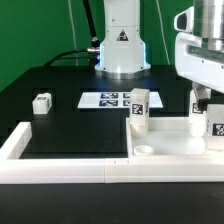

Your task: Assemble square table

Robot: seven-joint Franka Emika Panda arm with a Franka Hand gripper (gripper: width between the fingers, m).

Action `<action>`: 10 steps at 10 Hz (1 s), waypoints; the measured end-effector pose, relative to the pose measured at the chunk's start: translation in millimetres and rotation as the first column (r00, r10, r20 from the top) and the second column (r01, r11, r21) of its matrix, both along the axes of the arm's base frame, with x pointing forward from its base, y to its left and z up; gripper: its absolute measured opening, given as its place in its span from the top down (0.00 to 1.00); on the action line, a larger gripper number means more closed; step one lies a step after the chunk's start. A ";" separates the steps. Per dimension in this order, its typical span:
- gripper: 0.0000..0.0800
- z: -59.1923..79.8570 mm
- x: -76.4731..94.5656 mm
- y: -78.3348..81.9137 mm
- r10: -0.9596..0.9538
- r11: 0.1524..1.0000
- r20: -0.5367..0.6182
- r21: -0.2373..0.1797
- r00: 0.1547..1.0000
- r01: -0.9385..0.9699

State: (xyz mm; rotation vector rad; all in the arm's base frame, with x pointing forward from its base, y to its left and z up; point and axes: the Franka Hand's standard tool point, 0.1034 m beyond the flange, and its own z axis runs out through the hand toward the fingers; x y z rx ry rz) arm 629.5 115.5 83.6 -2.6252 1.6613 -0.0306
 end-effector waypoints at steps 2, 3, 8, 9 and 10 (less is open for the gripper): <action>0.19 -0.3 -0.2 0.3 0.143 0.990 0.001 -0.008 0.990 -0.143; 0.19 -1.2 -0.4 3.5 0.282 0.958 -0.001 -0.052 0.960 -0.281; 0.30 -6.6 -1.3 7.7 0.439 0.896 0.008 -0.083 0.898 -0.437; 0.54 -6.7 -1.3 7.7 0.413 0.908 0.009 -0.081 0.911 -0.411; 0.54 -6.9 -1.5 8.1 0.340 0.938 0.014 -0.077 0.940 -0.338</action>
Offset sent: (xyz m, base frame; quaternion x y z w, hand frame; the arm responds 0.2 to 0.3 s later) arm -0.0013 0.0100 -0.0053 -0.0215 0.0801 -0.2763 0.9575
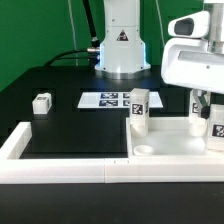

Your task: Assemble square table

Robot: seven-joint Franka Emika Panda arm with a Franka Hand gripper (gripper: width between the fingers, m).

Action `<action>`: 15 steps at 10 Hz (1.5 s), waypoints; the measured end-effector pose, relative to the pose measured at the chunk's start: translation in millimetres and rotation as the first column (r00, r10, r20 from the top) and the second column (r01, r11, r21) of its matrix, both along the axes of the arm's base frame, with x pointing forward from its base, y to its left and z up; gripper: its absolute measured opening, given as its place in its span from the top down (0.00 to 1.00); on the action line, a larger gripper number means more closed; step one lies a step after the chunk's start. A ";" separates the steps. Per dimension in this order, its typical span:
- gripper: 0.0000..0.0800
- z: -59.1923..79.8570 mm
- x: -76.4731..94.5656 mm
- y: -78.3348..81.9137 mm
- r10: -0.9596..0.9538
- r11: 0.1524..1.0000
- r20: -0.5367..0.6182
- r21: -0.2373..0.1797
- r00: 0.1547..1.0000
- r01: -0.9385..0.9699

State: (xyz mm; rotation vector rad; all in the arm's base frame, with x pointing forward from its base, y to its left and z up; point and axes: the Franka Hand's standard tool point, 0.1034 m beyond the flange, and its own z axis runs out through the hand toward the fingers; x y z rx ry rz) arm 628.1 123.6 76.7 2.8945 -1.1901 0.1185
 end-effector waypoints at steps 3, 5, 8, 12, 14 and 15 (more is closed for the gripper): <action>0.64 -0.4 -0.2 -0.1 -0.195 0.981 0.006 0.013 0.981 0.195; 0.64 -0.8 0.7 -4.8 -0.452 0.890 -0.007 0.061 0.892 0.452; 0.64 -4.2 0.4 3.7 -0.762 0.632 -0.050 0.164 0.646 0.758; 0.37 -4.8 0.3 4.6 -0.761 0.633 -0.050 0.167 0.647 0.756; 0.23 -2.6 -3.8 3.8 -0.467 0.876 0.000 0.136 0.884 0.463; 0.19 -6.1 -8.2 -0.8 -0.362 0.926 0.021 0.124 0.932 0.357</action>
Offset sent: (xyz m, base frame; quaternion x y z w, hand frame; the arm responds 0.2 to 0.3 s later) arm 0.0000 0.0000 0.0000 0.0000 0.0000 0.1296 0.9916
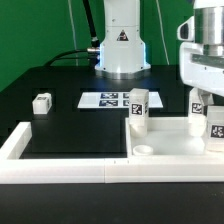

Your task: Assemble square table

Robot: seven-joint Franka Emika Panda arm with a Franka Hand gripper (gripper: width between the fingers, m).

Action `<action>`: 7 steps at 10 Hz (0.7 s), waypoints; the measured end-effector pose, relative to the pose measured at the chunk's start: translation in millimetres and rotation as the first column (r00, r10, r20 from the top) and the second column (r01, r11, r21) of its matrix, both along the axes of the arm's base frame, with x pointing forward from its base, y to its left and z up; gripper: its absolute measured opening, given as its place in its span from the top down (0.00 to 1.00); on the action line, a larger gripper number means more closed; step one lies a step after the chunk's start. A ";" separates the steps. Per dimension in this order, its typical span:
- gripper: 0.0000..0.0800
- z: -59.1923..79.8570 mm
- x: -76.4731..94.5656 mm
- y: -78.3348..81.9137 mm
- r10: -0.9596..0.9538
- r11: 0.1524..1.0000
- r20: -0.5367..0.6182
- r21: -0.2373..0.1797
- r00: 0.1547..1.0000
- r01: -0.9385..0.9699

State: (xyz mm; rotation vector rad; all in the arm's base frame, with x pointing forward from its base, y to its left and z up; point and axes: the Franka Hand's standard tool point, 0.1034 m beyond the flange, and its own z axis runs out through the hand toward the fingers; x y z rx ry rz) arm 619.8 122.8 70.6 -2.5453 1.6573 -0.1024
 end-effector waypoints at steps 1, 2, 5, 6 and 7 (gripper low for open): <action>0.19 -0.6 -0.3 -0.8 0.069 0.998 0.001 -0.011 0.998 -0.069; 0.19 -0.8 -0.3 -1.5 0.147 0.989 0.004 -0.020 0.989 -0.147; 0.19 0.4 4.8 -1.8 0.640 0.760 -0.016 -0.135 0.768 -0.636; 0.19 1.1 6.3 -4.7 0.714 0.690 -0.024 -0.144 0.700 -0.709; 0.19 0.8 6.1 -4.8 0.717 0.687 -0.025 -0.144 0.697 -0.712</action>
Offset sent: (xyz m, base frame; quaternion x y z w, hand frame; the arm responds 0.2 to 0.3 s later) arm 0.0151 0.0094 0.0089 -0.0427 0.0396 -0.4906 0.8695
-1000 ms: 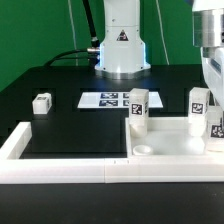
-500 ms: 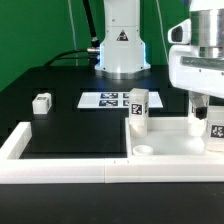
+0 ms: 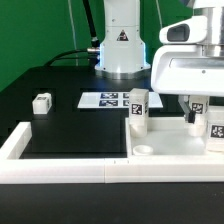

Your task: Assemble square table

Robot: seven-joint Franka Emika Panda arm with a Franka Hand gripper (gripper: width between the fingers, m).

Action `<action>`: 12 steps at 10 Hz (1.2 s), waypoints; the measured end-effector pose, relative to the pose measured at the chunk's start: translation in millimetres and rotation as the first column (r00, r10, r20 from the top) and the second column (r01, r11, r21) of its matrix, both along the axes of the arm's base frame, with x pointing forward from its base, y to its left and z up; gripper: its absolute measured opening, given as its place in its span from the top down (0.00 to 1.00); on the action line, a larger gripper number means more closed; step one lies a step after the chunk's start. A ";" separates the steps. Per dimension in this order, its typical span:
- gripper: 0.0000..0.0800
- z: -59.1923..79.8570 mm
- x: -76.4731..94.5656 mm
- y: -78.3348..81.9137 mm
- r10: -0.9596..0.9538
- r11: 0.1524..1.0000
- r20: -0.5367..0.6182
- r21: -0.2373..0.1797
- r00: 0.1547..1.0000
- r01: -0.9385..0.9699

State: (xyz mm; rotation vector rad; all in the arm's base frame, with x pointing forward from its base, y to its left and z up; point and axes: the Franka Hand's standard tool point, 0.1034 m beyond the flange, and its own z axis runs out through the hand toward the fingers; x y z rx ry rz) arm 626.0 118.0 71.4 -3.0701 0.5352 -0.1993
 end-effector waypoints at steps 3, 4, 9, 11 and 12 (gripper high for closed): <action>0.50 -0.4 -0.2 0.0 -0.110 0.994 -0.001 0.016 0.994 0.110; 0.50 -0.4 -0.2 0.1 -0.160 0.987 -0.002 0.023 0.987 0.160; 0.64 -1.9 -1.9 3.0 -0.779 0.614 -0.080 0.111 0.622 0.782; 0.64 -2.4 -1.3 2.3 -0.904 0.377 -0.147 0.167 0.401 0.911; 0.64 -2.3 -1.0 1.7 -0.929 0.305 -0.165 0.170 0.332 0.937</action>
Offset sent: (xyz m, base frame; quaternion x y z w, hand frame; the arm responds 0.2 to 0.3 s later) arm 0.0000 0.0000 0.0000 0.0000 0.0000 0.1296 0.9916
